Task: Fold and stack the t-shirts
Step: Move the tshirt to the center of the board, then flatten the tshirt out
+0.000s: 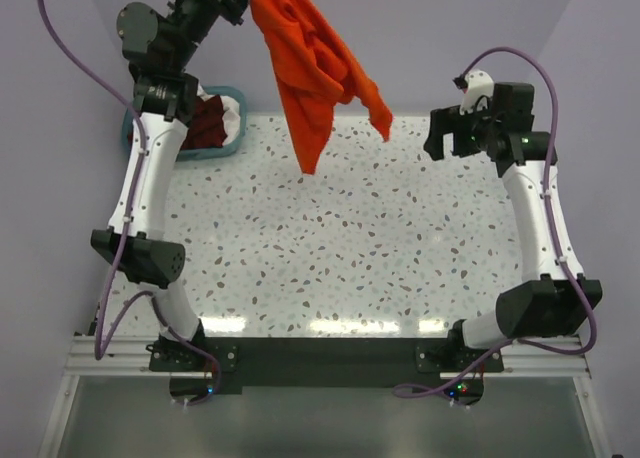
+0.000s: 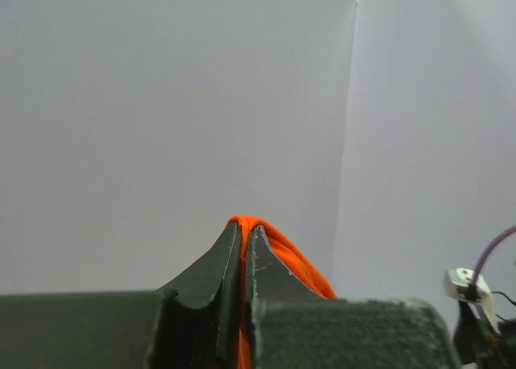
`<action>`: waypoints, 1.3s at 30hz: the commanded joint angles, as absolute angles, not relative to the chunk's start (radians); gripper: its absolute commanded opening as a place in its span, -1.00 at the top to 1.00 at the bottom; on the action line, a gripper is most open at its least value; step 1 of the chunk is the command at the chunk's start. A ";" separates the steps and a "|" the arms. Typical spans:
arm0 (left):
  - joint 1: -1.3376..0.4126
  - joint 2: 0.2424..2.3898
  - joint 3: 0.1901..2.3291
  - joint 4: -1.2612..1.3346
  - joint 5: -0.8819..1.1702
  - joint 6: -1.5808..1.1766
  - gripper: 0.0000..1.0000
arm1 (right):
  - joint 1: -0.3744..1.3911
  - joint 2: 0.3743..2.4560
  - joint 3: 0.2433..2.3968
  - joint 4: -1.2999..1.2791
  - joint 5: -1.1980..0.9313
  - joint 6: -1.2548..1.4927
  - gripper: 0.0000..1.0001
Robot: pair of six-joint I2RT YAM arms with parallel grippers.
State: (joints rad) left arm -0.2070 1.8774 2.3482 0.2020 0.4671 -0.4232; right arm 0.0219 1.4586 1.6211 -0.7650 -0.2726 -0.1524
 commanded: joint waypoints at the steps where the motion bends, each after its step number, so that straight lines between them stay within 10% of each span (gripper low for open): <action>1: -0.124 1.745 2.079 0.299 0.521 -0.622 0.80 | -0.055 1.428 1.666 -0.765 -0.362 -0.121 -0.97; 4: 0.018 1.612 1.802 0.305 0.589 -0.703 -0.78 | -0.078 1.422 1.661 -0.794 -0.402 -0.159 -0.97; 5: 0.065 1.576 1.673 0.214 0.581 -0.652 -1.00 | -0.078 1.420 1.649 -0.805 -0.411 -0.178 -0.97; 12: 0.216 1.588 1.485 -0.126 0.658 -0.213 -1.00 | -0.074 1.471 1.591 -0.980 -0.468 -0.374 -0.97; 23: -0.178 1.491 1.208 -0.626 0.690 0.519 -0.70 | -0.072 1.577 1.390 -1.256 -0.256 -0.664 -0.90; 39: -0.659 1.489 0.868 -0.437 0.350 0.632 -0.57 | -0.066 1.716 1.158 -0.997 -0.075 -0.494 -0.43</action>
